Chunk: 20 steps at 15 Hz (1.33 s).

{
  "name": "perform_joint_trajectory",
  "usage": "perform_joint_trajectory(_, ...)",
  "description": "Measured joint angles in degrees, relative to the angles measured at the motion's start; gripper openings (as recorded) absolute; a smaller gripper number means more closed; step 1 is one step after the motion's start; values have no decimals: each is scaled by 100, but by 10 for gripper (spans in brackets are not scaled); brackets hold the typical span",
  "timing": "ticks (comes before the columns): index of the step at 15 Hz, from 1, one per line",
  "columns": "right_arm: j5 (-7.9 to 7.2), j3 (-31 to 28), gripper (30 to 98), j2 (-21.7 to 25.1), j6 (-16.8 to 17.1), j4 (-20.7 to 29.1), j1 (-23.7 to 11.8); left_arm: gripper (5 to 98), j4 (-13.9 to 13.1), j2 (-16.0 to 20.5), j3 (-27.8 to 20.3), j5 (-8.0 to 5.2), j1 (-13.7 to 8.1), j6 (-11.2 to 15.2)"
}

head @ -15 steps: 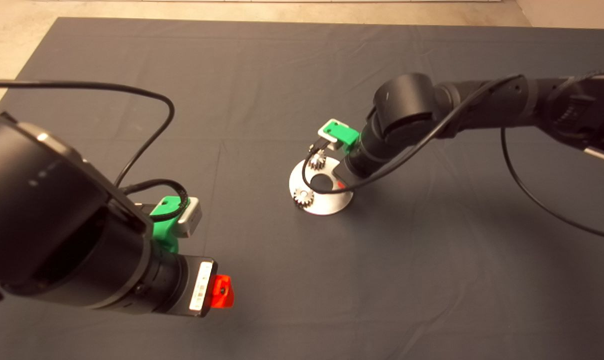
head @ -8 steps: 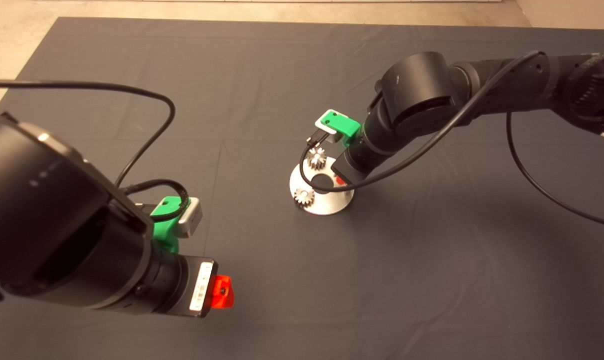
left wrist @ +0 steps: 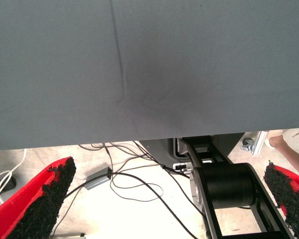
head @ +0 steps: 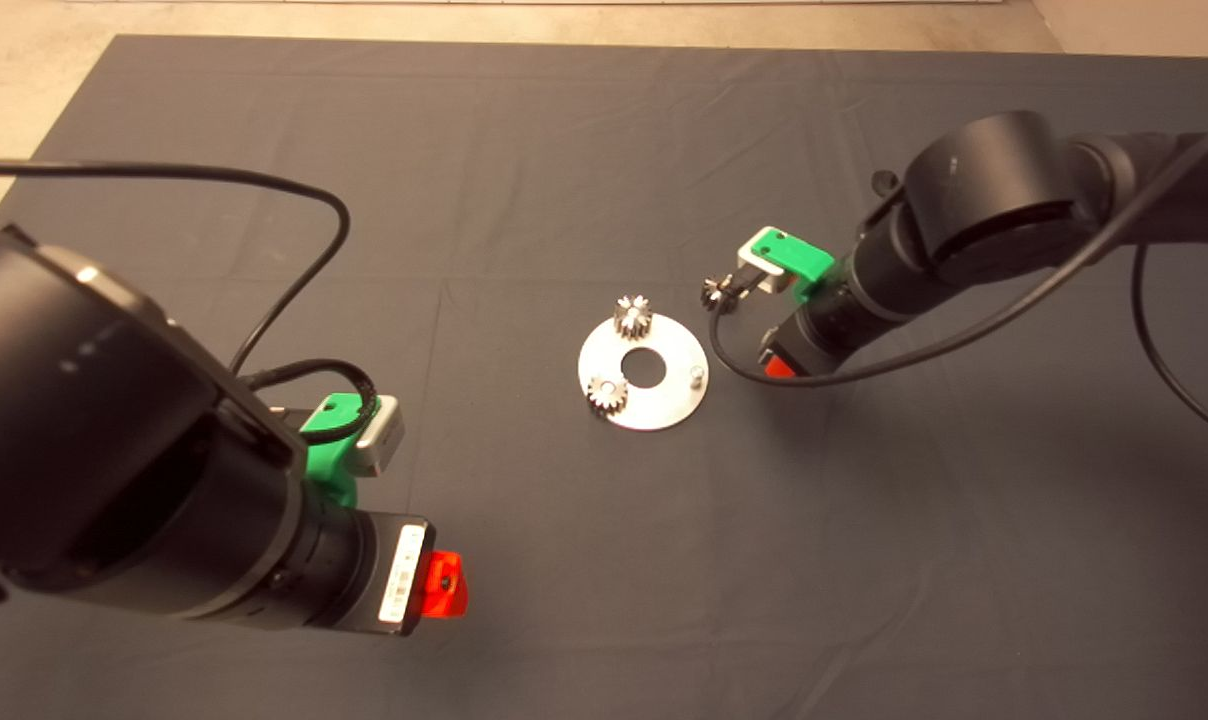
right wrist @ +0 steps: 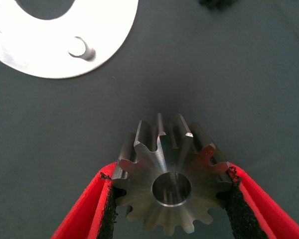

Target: Remove an incorrectly installed larger gear and replace it with the correct smaller gear

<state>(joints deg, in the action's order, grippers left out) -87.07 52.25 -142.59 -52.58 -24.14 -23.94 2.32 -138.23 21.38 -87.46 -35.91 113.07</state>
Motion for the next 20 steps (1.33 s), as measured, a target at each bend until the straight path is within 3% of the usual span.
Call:
perform_joint_trajectory(5, -78, -130, 491, 521, -3, -4, 372, 982, -1, -2, 0, 2, 0, -2)
perform_joint_trajectory(8, -17, -195, 491, 580, -1, -9, 646, 982, -4, -2, 0, 0, 0, -2)
perform_joint_trajectory(17, -37, -206, 491, 676, -1, -121, 636, 982, -1, -17, 0, 2, 0, -2)
perform_joint_trajectory(20, -30, -195, 491, 673, 10, -442, 822, 982, -4, -17, 0, 0, 0, 0)
